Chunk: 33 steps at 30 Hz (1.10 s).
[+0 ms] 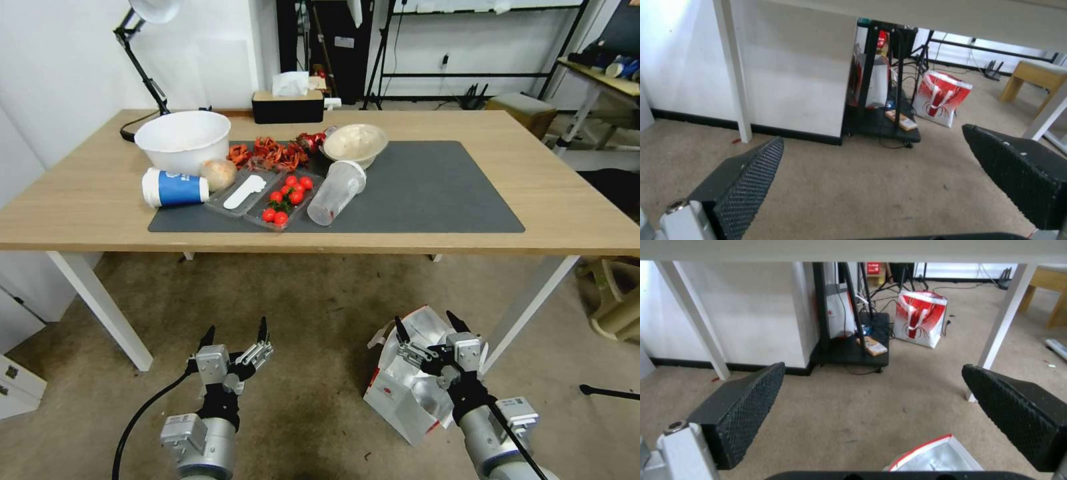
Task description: Pick up the food delivery bag from the floor and place it on the table.
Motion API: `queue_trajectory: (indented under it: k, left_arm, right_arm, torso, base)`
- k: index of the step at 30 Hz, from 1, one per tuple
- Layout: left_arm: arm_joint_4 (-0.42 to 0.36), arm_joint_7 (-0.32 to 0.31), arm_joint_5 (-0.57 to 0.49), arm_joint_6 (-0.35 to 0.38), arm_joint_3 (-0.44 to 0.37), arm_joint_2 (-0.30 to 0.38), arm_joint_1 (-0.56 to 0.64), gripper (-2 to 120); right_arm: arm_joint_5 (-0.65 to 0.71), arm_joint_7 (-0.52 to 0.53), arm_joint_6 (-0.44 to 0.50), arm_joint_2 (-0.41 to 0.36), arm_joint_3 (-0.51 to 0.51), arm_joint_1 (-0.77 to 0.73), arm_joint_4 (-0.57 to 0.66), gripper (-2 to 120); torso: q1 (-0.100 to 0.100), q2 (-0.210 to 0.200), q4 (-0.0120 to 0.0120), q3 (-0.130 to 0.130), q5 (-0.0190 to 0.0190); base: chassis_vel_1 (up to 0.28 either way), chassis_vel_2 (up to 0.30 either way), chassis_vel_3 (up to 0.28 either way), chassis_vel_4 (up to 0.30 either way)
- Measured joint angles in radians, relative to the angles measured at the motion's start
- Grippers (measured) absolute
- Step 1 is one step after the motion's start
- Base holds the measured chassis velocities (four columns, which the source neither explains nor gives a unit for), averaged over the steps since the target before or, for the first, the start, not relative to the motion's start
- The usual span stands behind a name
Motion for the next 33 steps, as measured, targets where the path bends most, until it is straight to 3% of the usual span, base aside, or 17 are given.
queue_trajectory:
  k: [33]
  left_arm:
    - [0.003,0.005,-0.002,-0.003,-0.001,0.004,-0.001,100]
  right_arm:
    - [0.001,0.006,0.001,0.002,0.003,-0.003,0.001,100]
  torso:
    - [-0.054,-0.140,0.0000,-0.086,-0.0001]
  base:
    - [0.000,0.000,0.000,0.000]
